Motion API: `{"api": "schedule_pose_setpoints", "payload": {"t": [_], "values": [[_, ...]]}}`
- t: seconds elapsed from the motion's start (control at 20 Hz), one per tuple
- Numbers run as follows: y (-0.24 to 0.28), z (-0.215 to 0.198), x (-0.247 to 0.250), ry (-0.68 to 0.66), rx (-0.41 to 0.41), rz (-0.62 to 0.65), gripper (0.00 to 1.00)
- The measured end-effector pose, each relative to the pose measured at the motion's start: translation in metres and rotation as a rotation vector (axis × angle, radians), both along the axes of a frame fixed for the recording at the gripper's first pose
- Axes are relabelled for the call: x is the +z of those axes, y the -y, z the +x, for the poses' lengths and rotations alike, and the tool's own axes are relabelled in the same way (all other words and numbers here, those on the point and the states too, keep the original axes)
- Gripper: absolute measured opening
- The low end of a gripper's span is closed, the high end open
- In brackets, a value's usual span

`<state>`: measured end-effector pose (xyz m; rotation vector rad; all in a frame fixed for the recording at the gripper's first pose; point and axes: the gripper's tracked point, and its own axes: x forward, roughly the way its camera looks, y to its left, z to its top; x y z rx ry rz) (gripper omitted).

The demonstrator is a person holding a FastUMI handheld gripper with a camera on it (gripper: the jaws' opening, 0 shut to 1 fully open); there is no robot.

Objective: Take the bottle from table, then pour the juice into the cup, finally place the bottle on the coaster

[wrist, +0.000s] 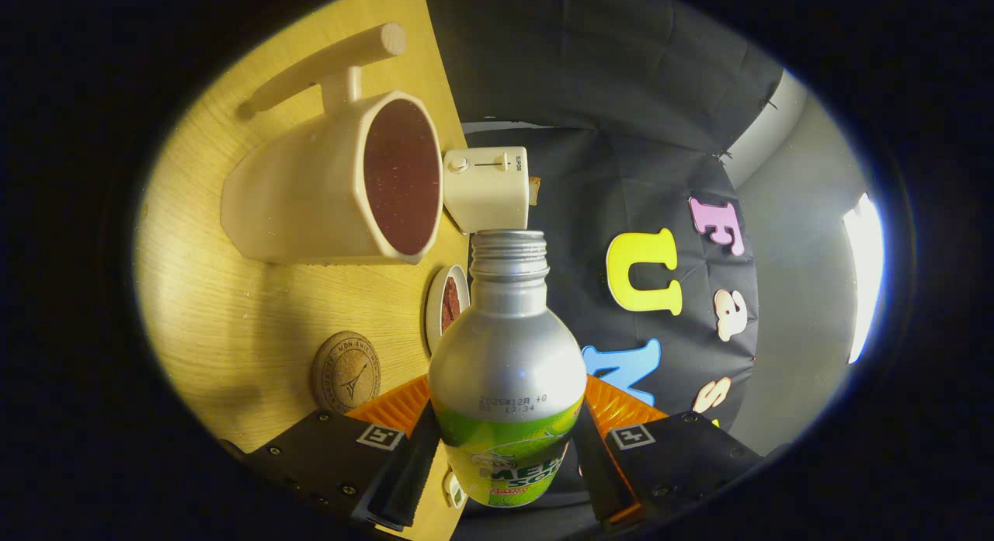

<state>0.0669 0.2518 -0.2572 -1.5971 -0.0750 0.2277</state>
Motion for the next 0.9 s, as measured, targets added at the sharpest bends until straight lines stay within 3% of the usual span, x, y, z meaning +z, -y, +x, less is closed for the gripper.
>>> {"api": "schedule_pose_setpoints", "payload": {"t": [0.9], "values": [[0.002, 0.006, 0.017, 0.074, 0.020, -0.179, 0.81]]}}
